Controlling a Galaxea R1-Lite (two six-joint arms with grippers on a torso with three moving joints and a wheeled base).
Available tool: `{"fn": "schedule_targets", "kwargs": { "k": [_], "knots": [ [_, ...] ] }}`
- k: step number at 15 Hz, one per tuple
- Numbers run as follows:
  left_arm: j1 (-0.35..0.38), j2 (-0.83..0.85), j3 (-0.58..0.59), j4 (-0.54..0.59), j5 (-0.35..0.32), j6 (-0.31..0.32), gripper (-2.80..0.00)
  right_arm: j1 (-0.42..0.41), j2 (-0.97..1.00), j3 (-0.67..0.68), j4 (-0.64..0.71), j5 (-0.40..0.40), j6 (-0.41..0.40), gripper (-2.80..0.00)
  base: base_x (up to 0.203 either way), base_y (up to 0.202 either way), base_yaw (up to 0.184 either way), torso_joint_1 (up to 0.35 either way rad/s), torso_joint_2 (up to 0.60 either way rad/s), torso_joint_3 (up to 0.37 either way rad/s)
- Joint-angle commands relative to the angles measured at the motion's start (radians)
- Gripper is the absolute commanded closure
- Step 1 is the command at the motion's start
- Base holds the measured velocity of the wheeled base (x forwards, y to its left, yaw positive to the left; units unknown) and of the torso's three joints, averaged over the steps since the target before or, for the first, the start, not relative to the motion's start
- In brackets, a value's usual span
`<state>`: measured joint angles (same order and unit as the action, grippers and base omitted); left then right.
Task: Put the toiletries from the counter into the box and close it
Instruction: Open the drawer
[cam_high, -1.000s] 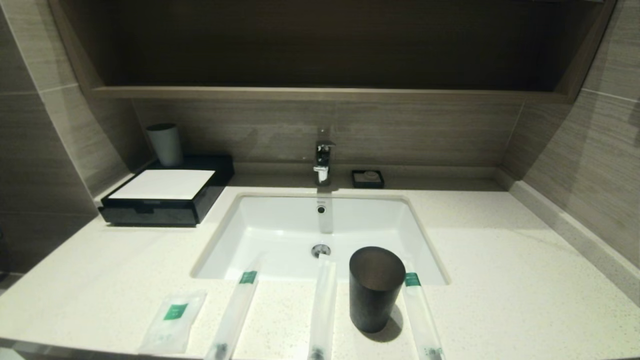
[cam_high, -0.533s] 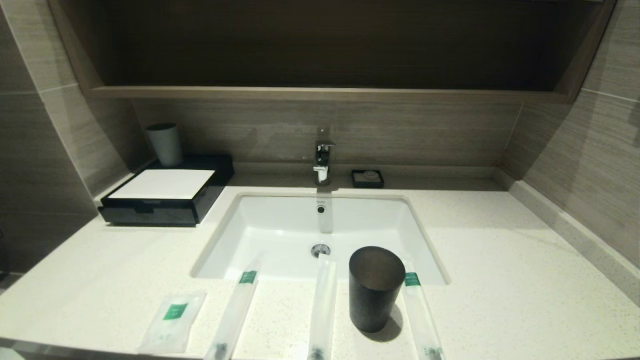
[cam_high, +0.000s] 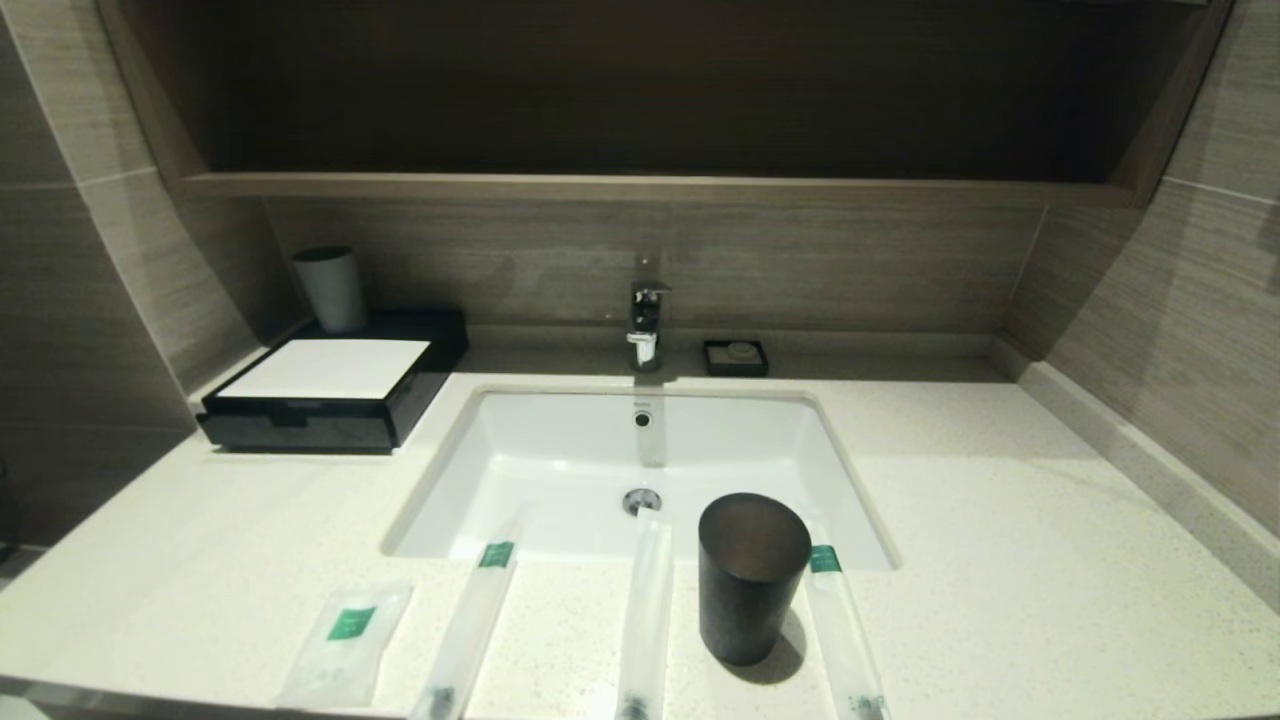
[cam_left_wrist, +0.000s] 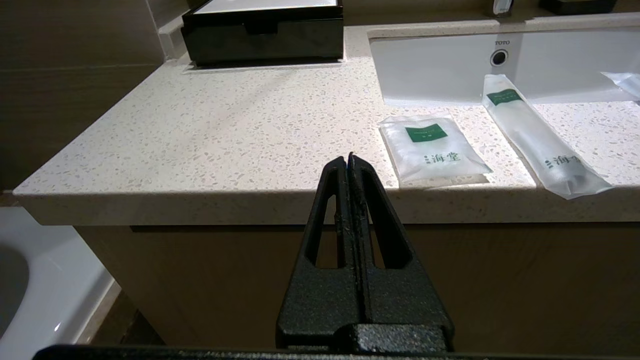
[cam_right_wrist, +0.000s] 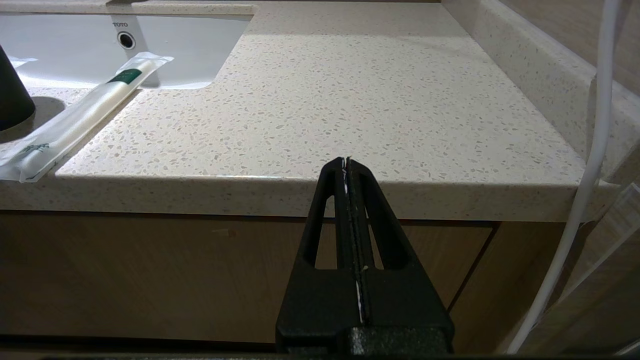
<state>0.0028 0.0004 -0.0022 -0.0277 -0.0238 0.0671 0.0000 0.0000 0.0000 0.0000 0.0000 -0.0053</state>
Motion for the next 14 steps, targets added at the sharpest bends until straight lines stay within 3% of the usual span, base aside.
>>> {"fn": "schedule_targets", "kwargs": {
  "k": [1,6,9,14],
  "knots": [
    [0.0,0.0,-0.053,0.02,-0.005,0.002,0.0,0.0,0.0,0.0,0.0,0.0,-0.001,0.0,0.0,0.0,0.0,0.0,0.0,0.0],
    [0.001,0.0,-0.241,0.146,-0.015,0.004,0.0,0.0,0.0,0.0,0.0,0.0,-0.001,0.0,0.0,0.0,0.0,0.0,0.0,0.0],
    [0.001,0.0,-0.347,0.225,-0.053,0.005,0.0,0.0,0.0,0.0,0.0,0.0,-0.001,0.0,0.0,0.0,0.0,0.0,0.0,0.0],
    [0.001,0.0,-0.468,0.317,-0.077,0.01,0.0,0.0,0.0,0.0,0.0,0.0,-0.001,0.0,0.0,0.0,0.0,0.0,0.0,0.0]
  ]
}}
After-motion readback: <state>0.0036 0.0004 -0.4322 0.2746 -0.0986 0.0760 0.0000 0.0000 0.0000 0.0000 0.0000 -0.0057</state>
